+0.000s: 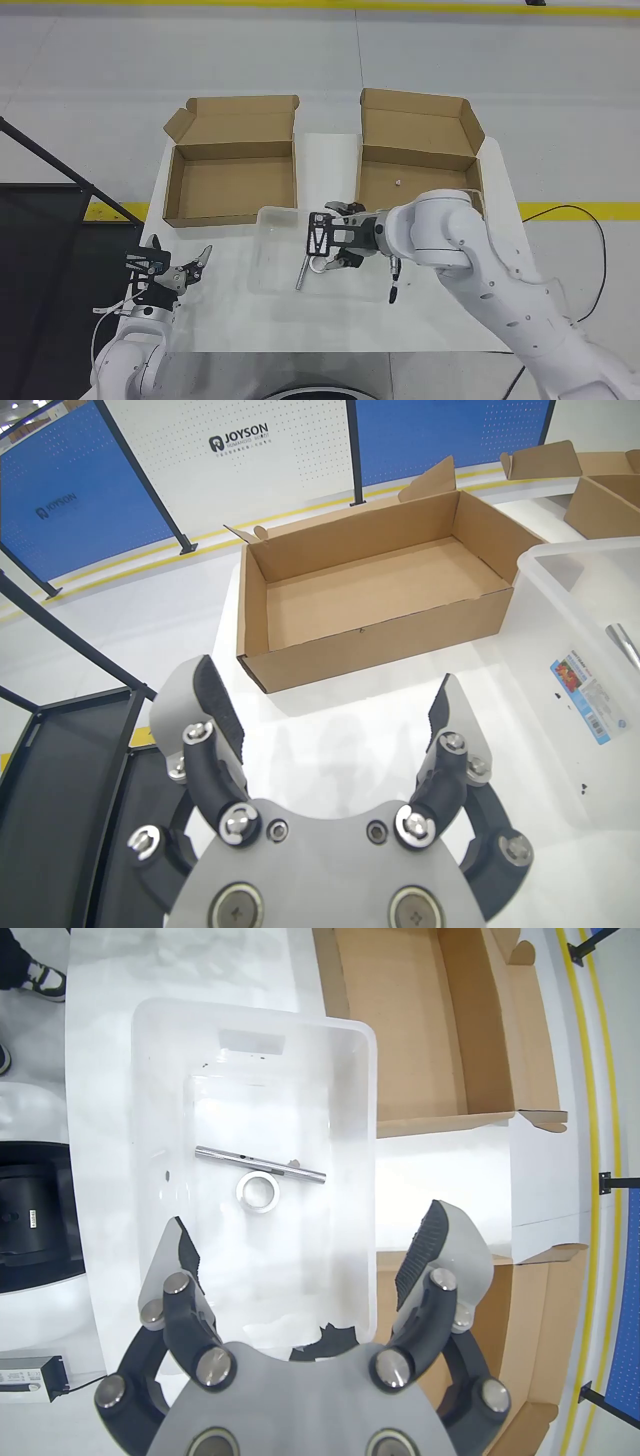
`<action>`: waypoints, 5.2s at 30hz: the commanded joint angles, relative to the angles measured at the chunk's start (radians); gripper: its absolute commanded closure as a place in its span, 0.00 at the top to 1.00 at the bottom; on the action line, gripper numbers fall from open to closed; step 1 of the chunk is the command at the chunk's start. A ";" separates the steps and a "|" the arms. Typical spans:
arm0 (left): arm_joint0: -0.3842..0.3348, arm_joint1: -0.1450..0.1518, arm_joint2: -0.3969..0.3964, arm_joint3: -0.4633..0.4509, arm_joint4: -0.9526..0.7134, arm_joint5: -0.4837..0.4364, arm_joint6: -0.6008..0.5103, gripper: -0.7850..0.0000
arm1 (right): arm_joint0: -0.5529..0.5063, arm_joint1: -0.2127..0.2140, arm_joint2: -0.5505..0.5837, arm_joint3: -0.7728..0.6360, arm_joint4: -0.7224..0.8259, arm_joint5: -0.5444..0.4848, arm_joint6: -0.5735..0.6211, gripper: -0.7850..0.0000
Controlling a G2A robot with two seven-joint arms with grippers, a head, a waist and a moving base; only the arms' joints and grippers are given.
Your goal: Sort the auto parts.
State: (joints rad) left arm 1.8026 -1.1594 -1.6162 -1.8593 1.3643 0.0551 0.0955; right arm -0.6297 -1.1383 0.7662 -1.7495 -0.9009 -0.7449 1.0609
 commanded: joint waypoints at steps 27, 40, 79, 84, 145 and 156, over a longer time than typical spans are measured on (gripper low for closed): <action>0.000 0.000 0.000 0.000 0.000 0.000 0.000 1.00 | 0.196 -0.174 -0.320 0.416 0.135 0.197 0.074 0.47; 0.000 0.000 0.000 0.000 0.000 0.000 0.000 1.00 | 0.233 -0.245 -0.379 0.551 0.131 0.280 0.116 0.40; 0.000 0.000 0.000 0.000 0.000 0.000 0.000 1.00 | 0.313 -0.272 -0.274 0.494 0.069 0.201 0.131 0.00; 0.000 0.000 0.000 0.000 0.000 0.000 0.000 1.00 | 0.341 -0.282 -0.271 0.485 0.047 0.187 0.101 0.00; 0.000 0.000 0.000 0.000 0.000 0.000 0.000 1.00 | 0.496 -0.818 -0.448 1.383 0.101 0.733 -0.412 0.00; 0.000 0.000 0.000 0.000 0.000 0.000 0.000 1.00 | 0.504 -0.872 -0.438 1.487 0.102 0.718 -0.423 0.33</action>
State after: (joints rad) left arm 1.8026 -1.1594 -1.6162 -1.8593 1.3643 0.0551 0.0955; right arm -0.1262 -2.0100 0.3278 -0.2651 -0.8003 -0.0251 0.6372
